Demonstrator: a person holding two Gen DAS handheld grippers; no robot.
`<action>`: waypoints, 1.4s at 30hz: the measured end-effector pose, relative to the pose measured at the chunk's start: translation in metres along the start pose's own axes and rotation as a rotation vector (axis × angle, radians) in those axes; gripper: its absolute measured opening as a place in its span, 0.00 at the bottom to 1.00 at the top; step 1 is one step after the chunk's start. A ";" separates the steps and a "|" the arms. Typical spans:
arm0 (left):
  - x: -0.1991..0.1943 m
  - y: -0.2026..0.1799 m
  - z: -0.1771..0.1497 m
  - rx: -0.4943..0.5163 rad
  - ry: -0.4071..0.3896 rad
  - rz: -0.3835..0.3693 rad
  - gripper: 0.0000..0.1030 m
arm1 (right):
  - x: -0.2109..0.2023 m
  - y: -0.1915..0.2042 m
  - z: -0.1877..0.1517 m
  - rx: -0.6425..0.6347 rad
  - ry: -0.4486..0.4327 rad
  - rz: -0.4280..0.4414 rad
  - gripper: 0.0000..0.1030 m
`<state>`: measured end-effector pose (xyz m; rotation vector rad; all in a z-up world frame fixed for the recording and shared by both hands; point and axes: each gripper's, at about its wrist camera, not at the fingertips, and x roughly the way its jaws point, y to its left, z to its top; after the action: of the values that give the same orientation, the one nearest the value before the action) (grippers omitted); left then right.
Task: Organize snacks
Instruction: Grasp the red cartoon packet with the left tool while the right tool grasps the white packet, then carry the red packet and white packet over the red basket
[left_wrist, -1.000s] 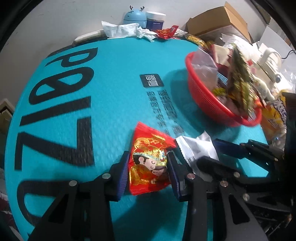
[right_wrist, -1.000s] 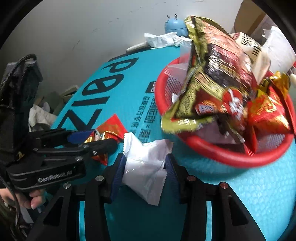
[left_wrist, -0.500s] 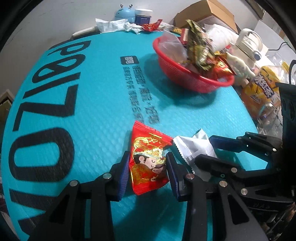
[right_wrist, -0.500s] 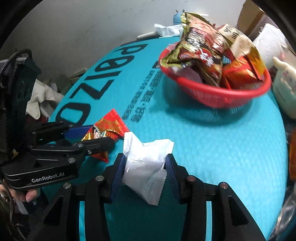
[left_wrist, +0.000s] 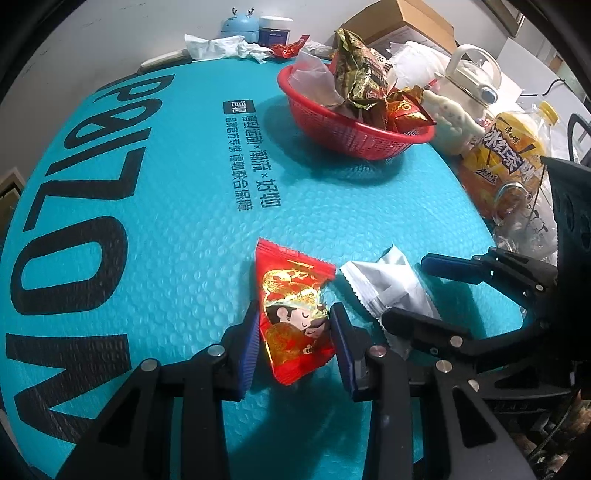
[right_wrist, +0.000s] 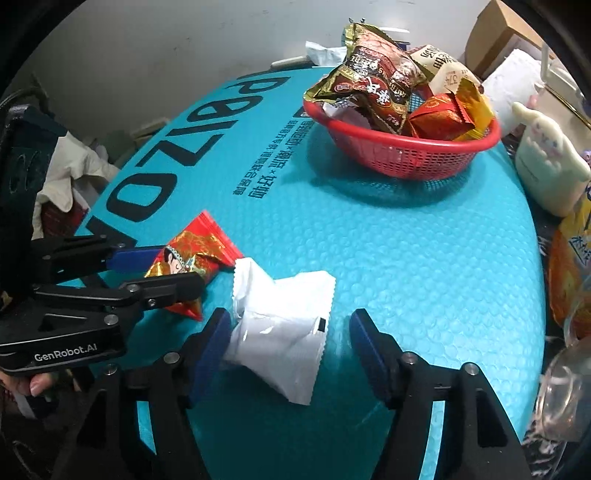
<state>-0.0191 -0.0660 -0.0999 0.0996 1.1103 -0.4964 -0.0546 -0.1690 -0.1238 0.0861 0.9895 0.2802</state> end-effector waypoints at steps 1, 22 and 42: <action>0.000 0.001 -0.001 -0.003 0.000 0.000 0.35 | 0.002 0.002 0.001 -0.011 -0.001 -0.008 0.71; 0.013 -0.010 0.006 0.014 -0.001 0.055 0.36 | 0.014 0.006 0.005 -0.152 -0.052 -0.123 0.39; 0.007 -0.018 0.000 0.027 -0.070 0.020 0.30 | 0.001 -0.018 0.002 -0.053 -0.074 -0.005 0.37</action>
<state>-0.0242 -0.0843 -0.1034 0.1162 1.0333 -0.4934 -0.0486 -0.1860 -0.1270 0.0456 0.9077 0.2969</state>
